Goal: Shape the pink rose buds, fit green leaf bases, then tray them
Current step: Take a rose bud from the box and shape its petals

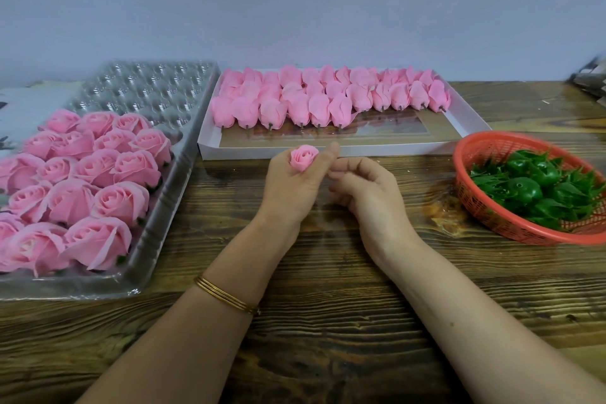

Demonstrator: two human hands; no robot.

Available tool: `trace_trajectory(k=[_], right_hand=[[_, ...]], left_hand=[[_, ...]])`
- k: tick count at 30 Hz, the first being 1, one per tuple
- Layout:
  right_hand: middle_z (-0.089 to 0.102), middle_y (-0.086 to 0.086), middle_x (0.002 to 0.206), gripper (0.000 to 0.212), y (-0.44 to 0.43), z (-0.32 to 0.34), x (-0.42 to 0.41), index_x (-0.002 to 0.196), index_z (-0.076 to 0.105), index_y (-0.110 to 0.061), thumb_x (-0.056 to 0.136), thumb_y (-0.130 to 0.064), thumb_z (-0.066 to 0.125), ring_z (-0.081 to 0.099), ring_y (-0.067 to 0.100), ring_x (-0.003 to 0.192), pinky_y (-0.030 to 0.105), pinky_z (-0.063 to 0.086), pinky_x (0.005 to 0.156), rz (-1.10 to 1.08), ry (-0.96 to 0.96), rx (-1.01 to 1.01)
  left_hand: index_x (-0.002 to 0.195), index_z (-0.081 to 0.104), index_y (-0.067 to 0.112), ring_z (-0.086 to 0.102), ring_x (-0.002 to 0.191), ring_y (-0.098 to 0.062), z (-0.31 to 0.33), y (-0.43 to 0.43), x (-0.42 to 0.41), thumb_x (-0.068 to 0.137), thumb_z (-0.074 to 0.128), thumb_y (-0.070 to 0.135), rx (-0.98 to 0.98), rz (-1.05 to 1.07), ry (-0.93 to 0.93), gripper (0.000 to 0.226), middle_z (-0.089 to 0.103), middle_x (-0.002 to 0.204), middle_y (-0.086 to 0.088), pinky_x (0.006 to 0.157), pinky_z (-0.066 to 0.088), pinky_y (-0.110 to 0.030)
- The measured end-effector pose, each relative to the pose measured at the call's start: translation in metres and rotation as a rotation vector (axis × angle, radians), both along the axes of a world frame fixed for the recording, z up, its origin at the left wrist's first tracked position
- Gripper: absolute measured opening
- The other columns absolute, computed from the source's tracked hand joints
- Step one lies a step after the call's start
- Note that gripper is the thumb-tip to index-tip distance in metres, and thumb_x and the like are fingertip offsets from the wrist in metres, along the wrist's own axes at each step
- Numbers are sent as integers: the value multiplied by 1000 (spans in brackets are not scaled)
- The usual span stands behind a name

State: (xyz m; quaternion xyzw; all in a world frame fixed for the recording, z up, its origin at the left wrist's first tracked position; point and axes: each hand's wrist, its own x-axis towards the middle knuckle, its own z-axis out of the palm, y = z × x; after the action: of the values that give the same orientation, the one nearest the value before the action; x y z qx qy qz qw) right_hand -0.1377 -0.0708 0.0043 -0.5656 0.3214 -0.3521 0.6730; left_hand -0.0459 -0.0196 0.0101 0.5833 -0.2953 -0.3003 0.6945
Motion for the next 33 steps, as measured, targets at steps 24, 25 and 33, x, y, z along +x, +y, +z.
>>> trace_trajectory(k=[24,25,33], right_hand=[[58,-1,67,16,-2,-4,-1,86,69,-1,79,13,68,52,5,63,25,48,69,183,53,-252],[60,1,70,14,-3,-4,-1,91,70,2,80,11,67,53,7,67,25,47,72,204,47,-233],[59,-8,66,21,0,-4,0,90,66,-1,74,11,75,51,7,63,18,46,65,178,34,-236]], left_hand=[[89,59,2,60,67,-15,0,0,9,91,65,16,-9,-250,166,16,57,74,-11,64,54,-22],[90,60,1,60,69,-15,1,1,10,92,65,16,-7,-270,155,16,57,76,-12,66,53,-23],[86,58,3,56,72,-20,1,-1,5,94,62,12,-30,-209,189,13,53,79,-13,65,55,-21]])
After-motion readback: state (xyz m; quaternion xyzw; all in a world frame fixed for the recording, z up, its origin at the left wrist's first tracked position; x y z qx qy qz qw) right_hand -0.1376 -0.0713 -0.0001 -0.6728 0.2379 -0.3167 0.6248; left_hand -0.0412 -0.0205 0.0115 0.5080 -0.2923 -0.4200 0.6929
